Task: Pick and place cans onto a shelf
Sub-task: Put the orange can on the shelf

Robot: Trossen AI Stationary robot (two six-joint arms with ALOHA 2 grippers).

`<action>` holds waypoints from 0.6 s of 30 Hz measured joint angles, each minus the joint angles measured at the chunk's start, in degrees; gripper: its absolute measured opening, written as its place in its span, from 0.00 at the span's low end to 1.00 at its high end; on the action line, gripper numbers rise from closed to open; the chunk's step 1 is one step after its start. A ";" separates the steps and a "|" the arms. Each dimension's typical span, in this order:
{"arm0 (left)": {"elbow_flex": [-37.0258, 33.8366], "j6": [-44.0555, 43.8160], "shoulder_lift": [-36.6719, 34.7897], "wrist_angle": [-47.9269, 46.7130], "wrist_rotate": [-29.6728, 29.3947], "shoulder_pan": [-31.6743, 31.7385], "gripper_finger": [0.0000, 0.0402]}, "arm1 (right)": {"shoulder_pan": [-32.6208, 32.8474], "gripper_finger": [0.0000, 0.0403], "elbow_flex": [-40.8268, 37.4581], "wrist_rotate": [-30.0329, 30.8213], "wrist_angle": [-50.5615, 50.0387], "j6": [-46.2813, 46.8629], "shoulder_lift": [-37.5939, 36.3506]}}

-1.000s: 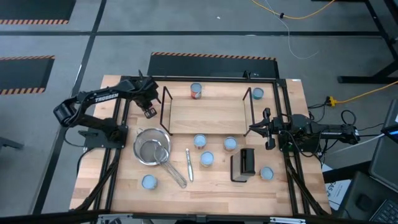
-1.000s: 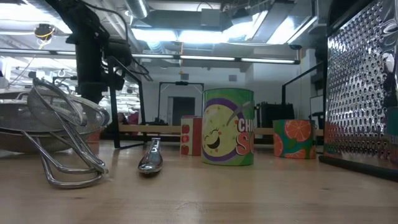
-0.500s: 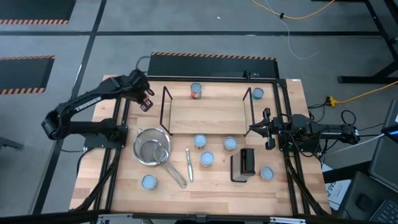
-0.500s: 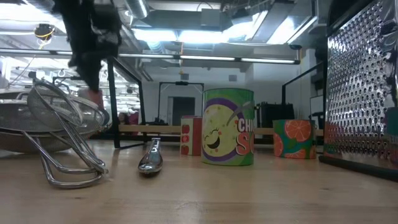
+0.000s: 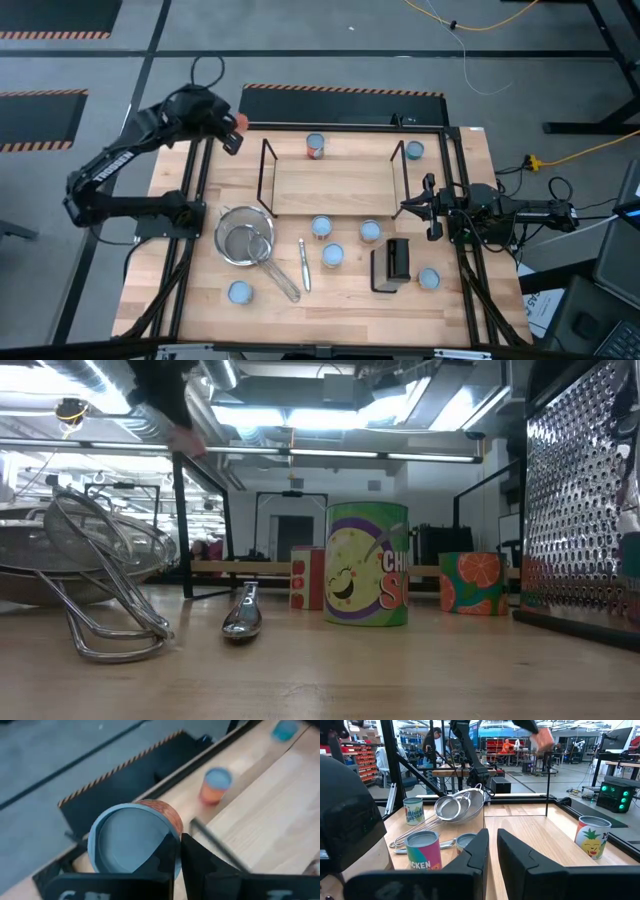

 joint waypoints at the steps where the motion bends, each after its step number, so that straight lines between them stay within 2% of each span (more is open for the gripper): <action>1: 0.80 -0.44 0.00 0.44 0.00 -0.64 0.02 | 0.00 0.11 0.00 0.02 0.00 -0.03 0.01; 10: 3.24 -7.61 1.27 6.66 -0.01 -9.95 0.02 | 0.00 0.11 0.00 0.02 0.00 -0.04 -0.01; 18: 3.24 -14.13 6.90 12.54 -0.01 -20.43 0.02 | 0.00 0.11 0.00 0.02 0.00 -0.09 0.01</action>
